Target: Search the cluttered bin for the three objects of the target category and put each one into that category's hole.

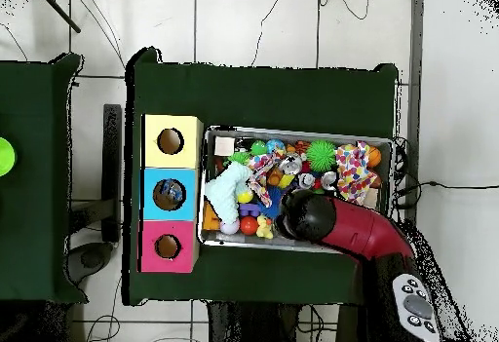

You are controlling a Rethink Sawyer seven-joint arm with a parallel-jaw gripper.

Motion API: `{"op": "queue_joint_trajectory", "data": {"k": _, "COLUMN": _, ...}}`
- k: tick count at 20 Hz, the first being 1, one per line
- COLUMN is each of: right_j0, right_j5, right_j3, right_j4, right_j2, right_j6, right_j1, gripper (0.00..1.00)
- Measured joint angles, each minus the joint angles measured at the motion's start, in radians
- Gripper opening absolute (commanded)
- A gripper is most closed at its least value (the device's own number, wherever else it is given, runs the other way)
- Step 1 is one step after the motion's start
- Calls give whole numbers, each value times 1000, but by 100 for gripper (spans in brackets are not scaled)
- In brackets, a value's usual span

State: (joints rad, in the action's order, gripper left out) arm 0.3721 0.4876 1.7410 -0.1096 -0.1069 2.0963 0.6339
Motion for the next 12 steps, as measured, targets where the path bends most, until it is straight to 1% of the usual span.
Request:
{"op": "queue_joint_trajectory", "data": {"k": 5, "right_j0": 25, "right_j5": -26, "right_j3": 1, "right_j4": -31, "right_j2": 1, "right_j6": 0, "right_j1": -25, "gripper": 100}}
{"op": "queue_joint_trajectory", "data": {"k": 12, "right_j0": 52, "right_j5": -30, "right_j3": 1, "right_j4": -46, "right_j2": 21, "right_j6": 0, "right_j1": -35, "gripper": 100}}
